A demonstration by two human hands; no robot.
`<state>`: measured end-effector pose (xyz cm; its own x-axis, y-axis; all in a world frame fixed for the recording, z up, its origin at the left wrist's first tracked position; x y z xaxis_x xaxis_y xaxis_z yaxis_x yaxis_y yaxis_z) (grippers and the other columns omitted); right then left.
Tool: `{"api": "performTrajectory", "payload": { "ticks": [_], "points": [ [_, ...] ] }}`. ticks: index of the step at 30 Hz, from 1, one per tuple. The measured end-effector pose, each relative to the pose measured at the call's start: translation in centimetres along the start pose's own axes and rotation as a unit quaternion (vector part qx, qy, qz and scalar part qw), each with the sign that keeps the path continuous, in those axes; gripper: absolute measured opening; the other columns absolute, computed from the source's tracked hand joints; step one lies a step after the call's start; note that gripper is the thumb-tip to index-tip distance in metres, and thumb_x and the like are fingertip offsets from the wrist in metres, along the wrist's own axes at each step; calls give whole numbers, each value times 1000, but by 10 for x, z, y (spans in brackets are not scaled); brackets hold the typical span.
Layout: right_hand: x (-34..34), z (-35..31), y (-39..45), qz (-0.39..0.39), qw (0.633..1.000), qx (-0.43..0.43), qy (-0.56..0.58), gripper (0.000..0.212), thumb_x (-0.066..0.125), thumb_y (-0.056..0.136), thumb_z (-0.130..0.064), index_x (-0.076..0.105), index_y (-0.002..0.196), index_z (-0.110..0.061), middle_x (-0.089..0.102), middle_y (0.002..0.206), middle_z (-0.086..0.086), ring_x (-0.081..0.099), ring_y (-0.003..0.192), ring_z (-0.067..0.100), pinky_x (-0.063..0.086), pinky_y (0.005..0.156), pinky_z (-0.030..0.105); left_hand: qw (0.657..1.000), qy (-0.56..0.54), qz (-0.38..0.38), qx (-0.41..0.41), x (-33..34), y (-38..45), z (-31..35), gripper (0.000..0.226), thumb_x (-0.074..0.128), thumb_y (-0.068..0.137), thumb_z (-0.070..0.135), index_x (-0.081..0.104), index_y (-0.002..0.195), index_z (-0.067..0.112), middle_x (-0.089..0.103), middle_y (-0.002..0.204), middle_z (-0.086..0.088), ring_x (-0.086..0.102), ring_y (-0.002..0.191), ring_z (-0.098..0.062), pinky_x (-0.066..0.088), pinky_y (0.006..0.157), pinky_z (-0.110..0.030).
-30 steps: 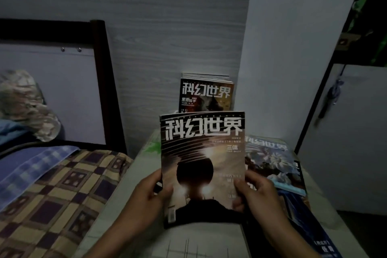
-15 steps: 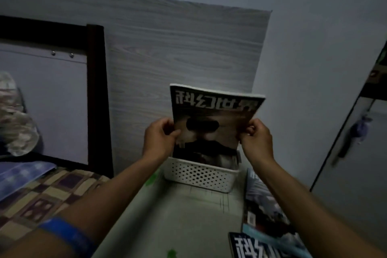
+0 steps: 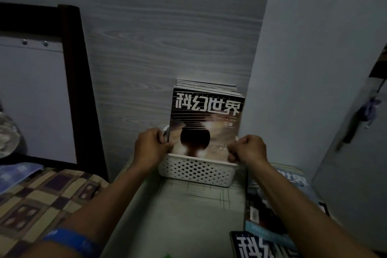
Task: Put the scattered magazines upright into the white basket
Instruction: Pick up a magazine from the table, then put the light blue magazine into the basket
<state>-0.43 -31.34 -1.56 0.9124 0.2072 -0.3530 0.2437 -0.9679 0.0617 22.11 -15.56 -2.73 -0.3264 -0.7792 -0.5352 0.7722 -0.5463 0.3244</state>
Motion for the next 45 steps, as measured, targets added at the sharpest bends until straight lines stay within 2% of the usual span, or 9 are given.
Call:
{"api": "performTrajectory", "payload": {
  "ticks": [7, 10, 13, 20, 24, 28, 33, 37, 45],
  "points": [
    [-52, 32, -56, -57, 995, 4, 86, 7, 72, 84, -14, 66, 84, -19, 74, 75, 6, 70, 63, 16, 56, 59, 33, 981, 16, -60, 185, 14, -111, 48, 17, 61, 87, 16, 56, 100, 28, 58, 103, 5, 55, 91, -13, 50, 75, -34],
    [-111, 83, -90, -32, 984, -31, -174, 16, 72, 83, -32, 66, 86, -18, 74, 87, 3, 70, 78, 15, 54, 68, 33, 956, 13, -273, 108, 55, -181, 57, 11, 62, 86, 34, 55, 94, 38, 63, 96, 14, 58, 86, -3, 55, 78, -32],
    [-147, 118, -119, -78, 924, -32, -374, 39, 62, 87, -47, 61, 118, -24, 65, 125, 3, 60, 113, 23, 48, 87, 33, 910, 90, -393, 96, 95, -216, 70, 48, 61, 82, 46, 47, 126, 33, 58, 123, 1, 53, 111, -19, 45, 92, -33],
    [-148, 117, -170, -120, 927, -59, -351, 48, 60, 80, -59, 61, 120, -33, 61, 122, -4, 58, 109, 21, 50, 85, 33, 973, -128, -175, -80, 98, -218, 106, 32, 68, 85, 33, 65, 114, 17, 71, 92, -3, 68, 88, -22, 54, 83, -34],
    [-146, 118, -188, -139, 928, -73, -338, 41, 54, 82, -54, 63, 116, -34, 64, 122, -5, 58, 111, 19, 49, 87, 32, 933, -196, -258, -160, 110, -219, 106, 28, 61, 89, 18, 66, 63, 7, 62, 48, -5, 58, 41, -21, 45, 45, -25],
    [-159, 119, -190, -148, 961, -25, -232, 29, 66, 83, -46, 67, 108, -31, 69, 117, -4, 64, 98, 10, 49, 83, 29, 946, -146, -279, -83, 101, -225, 94, 23, 56, 91, 16, 64, 69, 14, 66, 60, -9, 65, 55, -27, 53, 59, -34],
    [-193, 126, -180, 6, 994, 41, -103, 48, 75, 81, -31, 51, 120, -22, 52, 112, -6, 59, 105, 21, 45, 82, 31, 903, -316, -272, -107, 67, -257, 55, 20, 56, 97, 15, 63, 85, 1, 60, 56, -11, 55, 43, -20, 49, 44, -28],
    [-178, 96, -164, -59, 997, -6, 58, 12, 73, 84, -19, 73, 95, -14, 76, 84, -1, 71, 76, 13, 54, 64, 25, 879, -381, -273, -90, 21, -259, 41, 20, 64, 87, 25, 66, 79, 7, 61, 57, -17, 57, 42, -24, 49, 43, -29],
    [-107, 0, -159, -113, 980, -99, 128, 21, 57, 97, -22, 65, 79, -16, 59, 50, 4, 49, 40, 17, 41, 39, 24, 979, -165, -68, 102, -62, -181, 49, 25, 62, 91, 5, 69, 101, 27, 73, 96, 2, 68, 87, -11, 54, 75, -25]
  ]
}}
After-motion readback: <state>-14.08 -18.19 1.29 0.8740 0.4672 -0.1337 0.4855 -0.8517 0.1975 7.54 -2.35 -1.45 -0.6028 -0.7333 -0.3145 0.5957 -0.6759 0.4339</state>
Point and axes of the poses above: each hand's wrist, its own y-axis towards the middle knuckle, its own x-axis out of the palm, z = x × y, the point moved 4 cm from there along y, towards the middle knuckle
